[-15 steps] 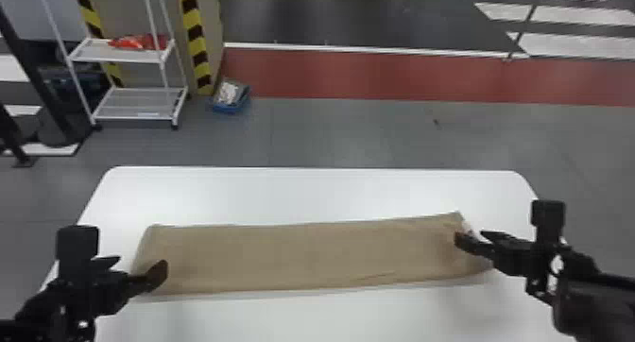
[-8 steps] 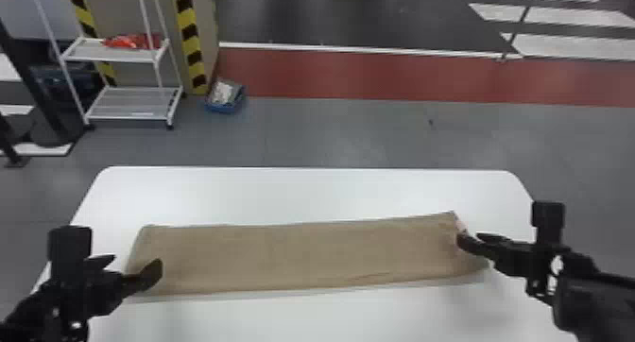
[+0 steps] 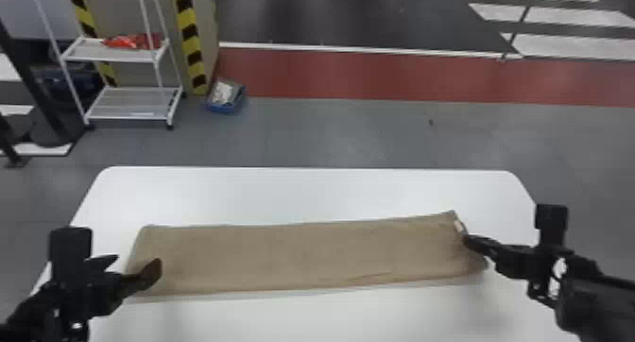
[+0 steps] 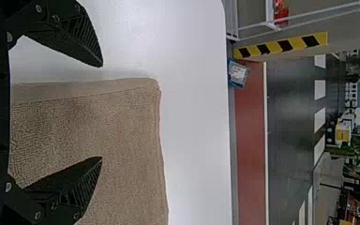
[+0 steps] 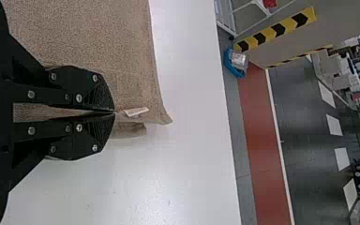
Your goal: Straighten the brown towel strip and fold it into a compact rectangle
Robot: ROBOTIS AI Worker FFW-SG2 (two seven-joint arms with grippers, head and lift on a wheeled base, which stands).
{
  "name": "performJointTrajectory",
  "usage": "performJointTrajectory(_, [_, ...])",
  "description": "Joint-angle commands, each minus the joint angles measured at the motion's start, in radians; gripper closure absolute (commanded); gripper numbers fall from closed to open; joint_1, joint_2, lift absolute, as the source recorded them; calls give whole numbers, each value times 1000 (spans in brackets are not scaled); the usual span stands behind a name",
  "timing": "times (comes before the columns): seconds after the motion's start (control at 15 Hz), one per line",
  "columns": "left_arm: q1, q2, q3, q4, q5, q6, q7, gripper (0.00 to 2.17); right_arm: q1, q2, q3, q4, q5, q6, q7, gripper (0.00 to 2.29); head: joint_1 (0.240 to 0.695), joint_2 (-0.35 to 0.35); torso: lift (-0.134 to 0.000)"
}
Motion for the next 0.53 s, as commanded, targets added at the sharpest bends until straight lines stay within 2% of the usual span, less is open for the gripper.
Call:
performJointTrajectory(0.0, [0,0,-2,-1,0,0,0,208,4,0,-7,0,-3,6,4,1153,695,-84,0])
performJointTrajectory(0.47, [-57,-2,-34,71,0,0,2,194,14,-5,-15,-2,-15,-7,10,1180,695,-94,0])
